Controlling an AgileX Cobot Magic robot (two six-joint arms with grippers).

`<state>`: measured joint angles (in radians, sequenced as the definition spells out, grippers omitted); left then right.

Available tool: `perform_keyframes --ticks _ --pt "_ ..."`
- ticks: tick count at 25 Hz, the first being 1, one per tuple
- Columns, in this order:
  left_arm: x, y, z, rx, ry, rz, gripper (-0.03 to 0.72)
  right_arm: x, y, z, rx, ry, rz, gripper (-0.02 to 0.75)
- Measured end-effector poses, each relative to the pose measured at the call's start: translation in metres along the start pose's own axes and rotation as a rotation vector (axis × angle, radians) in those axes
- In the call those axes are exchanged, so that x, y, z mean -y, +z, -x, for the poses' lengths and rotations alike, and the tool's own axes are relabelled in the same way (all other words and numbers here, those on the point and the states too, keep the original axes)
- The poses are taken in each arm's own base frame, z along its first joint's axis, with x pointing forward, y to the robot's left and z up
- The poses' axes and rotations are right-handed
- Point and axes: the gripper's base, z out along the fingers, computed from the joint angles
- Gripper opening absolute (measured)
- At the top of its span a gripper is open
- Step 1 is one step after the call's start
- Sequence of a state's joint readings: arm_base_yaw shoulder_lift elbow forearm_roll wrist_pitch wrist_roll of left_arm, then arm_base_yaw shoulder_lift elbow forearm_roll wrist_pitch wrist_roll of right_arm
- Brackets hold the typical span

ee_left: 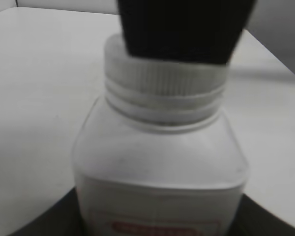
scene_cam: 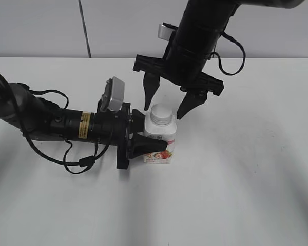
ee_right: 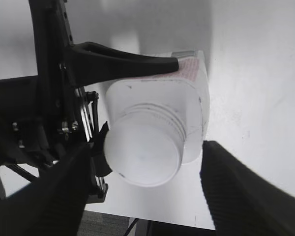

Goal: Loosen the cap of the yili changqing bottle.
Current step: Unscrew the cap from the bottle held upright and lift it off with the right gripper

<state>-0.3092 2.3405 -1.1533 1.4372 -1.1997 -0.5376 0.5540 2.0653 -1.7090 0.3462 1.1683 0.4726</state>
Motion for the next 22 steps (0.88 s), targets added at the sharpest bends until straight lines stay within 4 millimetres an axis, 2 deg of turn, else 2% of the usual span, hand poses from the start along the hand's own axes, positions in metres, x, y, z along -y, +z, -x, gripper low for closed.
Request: perform_keyframes --ticks 10,18,22 --pt "-0.0001 0.0 0.0 0.0 0.0 0.001 0.358 0.0004 0.0069 0.0031 -0.001 0.008 0.002 0.542" --pt "-0.0001 0.0 0.0001 0.001 -0.001 0.001 0.358 0.0002 0.0069 0.0031 0.0 0.01 0.005 0.405" --pt "-0.0001 0.0 0.0001 0.001 -0.001 0.001 0.358 0.0002 0.0069 0.0031 0.0 0.008 0.005 0.396"
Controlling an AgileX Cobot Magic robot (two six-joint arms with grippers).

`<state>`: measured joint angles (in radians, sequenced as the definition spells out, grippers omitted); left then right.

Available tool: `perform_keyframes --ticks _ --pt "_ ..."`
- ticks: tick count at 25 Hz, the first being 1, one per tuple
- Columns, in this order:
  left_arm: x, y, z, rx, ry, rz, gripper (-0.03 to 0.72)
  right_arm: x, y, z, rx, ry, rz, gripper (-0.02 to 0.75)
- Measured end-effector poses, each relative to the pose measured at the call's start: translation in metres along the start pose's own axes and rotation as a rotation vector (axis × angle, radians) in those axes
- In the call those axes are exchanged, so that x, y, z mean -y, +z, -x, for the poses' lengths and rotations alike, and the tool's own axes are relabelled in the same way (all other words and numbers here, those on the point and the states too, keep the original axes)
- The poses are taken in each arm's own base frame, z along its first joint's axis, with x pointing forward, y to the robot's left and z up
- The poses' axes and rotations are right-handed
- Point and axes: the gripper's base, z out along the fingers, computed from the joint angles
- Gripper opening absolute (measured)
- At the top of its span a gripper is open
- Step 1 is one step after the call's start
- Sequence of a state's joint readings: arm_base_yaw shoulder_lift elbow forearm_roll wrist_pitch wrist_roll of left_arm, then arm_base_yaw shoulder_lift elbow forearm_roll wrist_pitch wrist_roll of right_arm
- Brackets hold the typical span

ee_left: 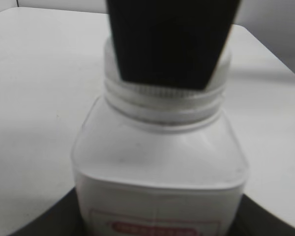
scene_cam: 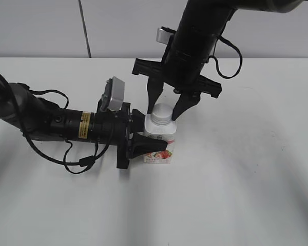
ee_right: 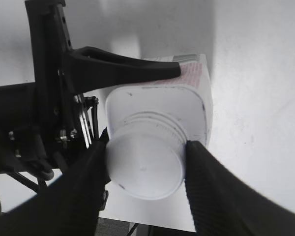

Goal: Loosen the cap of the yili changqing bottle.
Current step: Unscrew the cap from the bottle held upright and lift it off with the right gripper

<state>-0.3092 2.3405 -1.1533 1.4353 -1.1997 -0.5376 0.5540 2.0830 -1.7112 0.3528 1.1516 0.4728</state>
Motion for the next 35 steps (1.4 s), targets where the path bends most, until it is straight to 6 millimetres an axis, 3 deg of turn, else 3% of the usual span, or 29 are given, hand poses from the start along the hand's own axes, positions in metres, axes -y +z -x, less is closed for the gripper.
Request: perform_keyframes --ticks 5,19,35 --pt "0.0 0.0 0.0 0.0 0.0 0.0 0.358 0.0001 0.0 0.0 0.0 -0.132 -0.001 0.396" --pt "0.0003 0.0 -0.0004 -0.004 0.006 -0.003 0.358 0.0006 -0.0002 -0.0007 -0.012 -1.101 -0.003 0.389" --pt "0.0022 0.0 -0.0008 -0.009 0.024 -0.025 0.358 0.0012 -0.0011 -0.0027 -0.039 -1.686 0.012 0.388"
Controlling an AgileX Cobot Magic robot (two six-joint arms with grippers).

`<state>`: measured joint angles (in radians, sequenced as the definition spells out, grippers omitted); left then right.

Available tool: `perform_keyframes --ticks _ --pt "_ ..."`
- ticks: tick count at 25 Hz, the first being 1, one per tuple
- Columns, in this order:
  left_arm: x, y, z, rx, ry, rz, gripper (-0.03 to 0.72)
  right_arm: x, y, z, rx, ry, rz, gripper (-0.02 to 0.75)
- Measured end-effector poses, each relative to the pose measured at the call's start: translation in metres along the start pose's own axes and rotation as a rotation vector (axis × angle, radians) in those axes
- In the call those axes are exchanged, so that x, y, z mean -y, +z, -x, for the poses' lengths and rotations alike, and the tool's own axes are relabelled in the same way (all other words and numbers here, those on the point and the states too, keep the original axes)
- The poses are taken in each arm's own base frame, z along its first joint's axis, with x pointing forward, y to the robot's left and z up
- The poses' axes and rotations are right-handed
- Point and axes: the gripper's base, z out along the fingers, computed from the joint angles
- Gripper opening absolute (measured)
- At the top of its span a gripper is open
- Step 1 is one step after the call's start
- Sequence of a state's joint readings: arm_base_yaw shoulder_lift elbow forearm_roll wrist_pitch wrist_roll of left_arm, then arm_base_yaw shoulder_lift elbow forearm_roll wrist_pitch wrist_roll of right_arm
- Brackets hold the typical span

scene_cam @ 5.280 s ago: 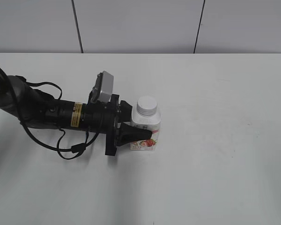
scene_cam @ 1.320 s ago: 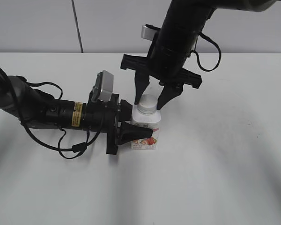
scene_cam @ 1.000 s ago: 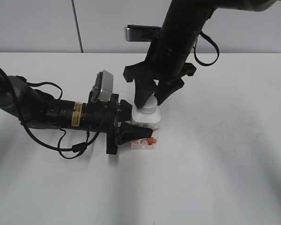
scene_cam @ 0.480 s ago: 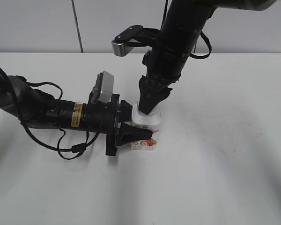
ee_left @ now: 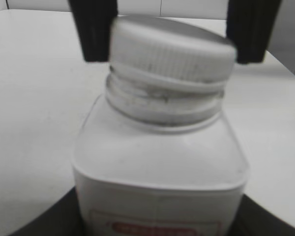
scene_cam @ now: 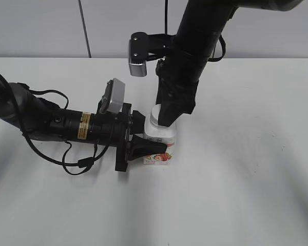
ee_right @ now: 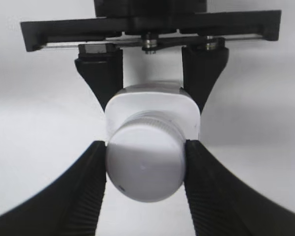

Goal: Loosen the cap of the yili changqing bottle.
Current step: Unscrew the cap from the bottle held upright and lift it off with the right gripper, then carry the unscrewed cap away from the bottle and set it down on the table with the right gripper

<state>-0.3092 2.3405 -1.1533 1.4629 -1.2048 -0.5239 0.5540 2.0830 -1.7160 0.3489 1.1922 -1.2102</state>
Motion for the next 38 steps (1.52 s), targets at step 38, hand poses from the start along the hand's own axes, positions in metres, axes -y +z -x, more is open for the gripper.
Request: perform_keyframes --ticks 38 --pt "0.0 0.0 0.0 0.001 -0.015 0.001 0.356 0.049 -0.072 -0.054 0.095 0.685 -0.189 0.386"
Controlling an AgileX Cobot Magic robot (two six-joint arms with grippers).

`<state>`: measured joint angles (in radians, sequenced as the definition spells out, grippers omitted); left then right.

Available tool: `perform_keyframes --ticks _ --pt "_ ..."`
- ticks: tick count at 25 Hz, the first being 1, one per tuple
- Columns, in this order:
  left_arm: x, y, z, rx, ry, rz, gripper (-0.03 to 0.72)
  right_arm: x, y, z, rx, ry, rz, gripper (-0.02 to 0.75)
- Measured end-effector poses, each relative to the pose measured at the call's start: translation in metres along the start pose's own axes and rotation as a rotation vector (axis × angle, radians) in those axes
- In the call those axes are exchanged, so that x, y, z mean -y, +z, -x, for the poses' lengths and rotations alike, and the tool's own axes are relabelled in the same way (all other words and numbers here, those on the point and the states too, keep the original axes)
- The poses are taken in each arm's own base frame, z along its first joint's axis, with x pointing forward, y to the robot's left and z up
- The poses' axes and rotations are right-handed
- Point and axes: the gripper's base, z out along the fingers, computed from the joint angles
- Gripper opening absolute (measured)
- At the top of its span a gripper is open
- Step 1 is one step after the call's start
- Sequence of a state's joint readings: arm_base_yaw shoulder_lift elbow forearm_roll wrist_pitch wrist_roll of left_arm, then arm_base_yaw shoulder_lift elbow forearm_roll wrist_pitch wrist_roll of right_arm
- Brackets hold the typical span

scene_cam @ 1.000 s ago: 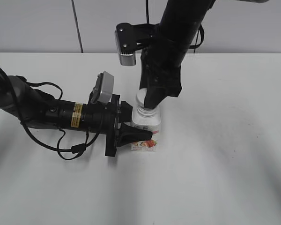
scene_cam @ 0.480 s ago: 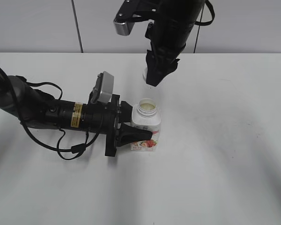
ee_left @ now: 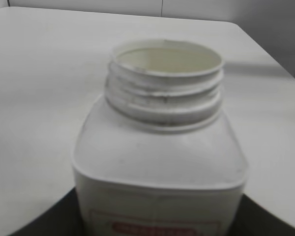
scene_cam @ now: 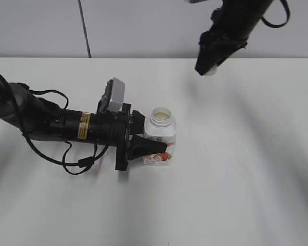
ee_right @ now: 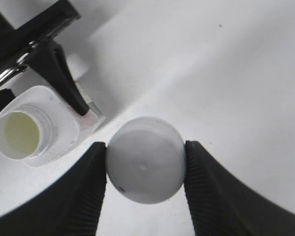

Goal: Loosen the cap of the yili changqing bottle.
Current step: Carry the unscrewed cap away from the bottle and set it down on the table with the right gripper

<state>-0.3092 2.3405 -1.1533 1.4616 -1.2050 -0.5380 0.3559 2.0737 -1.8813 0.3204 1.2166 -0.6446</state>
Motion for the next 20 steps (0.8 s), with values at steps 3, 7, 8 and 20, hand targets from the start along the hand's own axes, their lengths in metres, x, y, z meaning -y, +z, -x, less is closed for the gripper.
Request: perform_keyframes --ticks 3,7,8,20 --pt "0.0 0.0 0.0 0.0 -0.008 0.001 0.356 0.033 -0.004 -0.027 -0.003 0.177 0.007 0.386" --pt "0.0 0.0 0.0 0.001 -0.016 0.001 0.356 0.072 0.006 -0.077 -0.032 0.409 0.01 0.386" --pt "0.0 0.0 0.0 0.001 -0.019 0.002 0.356 0.08 0.009 -0.09 -0.022 0.464 0.009 0.386" --pt "-0.001 0.0 0.0 -0.001 -0.023 0.006 0.356 0.105 0.057 -0.204 -0.062 0.827 -0.033 0.385"
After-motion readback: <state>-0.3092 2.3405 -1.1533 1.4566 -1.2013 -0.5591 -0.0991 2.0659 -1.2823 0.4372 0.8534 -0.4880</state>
